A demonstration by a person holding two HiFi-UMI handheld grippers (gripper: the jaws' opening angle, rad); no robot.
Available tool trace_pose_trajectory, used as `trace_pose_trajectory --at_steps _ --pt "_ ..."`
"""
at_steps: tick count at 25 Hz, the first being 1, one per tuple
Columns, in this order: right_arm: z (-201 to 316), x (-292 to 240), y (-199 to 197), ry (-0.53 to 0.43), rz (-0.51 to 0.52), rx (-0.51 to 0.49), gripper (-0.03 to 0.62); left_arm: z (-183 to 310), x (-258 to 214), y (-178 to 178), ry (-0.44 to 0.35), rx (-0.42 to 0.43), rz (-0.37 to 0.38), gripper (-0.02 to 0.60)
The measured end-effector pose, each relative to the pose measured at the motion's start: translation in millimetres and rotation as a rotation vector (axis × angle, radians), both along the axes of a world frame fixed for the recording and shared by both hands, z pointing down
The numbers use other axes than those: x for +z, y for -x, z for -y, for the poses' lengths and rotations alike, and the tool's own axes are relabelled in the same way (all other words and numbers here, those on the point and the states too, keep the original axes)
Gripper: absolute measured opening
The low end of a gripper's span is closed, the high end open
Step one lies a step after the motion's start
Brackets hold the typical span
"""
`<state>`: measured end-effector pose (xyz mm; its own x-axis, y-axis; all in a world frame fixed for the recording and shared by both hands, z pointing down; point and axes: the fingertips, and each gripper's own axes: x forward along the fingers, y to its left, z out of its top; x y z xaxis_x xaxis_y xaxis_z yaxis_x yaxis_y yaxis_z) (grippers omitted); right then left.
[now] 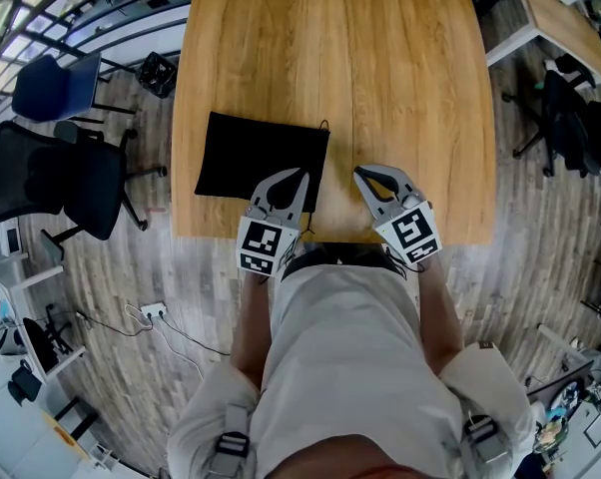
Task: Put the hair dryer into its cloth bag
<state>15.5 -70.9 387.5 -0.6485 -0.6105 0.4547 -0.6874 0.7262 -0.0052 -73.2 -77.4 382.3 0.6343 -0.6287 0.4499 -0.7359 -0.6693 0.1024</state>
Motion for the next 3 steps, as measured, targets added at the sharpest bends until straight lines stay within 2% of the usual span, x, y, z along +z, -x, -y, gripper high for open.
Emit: trace_pose_trajectory --at_steps 3 --pt "0.2 2.0 0.2 0.003 -0.002 -0.001 0.02 1.0 0.2 -1.0 0.0 0.003 -0.003 0.026"
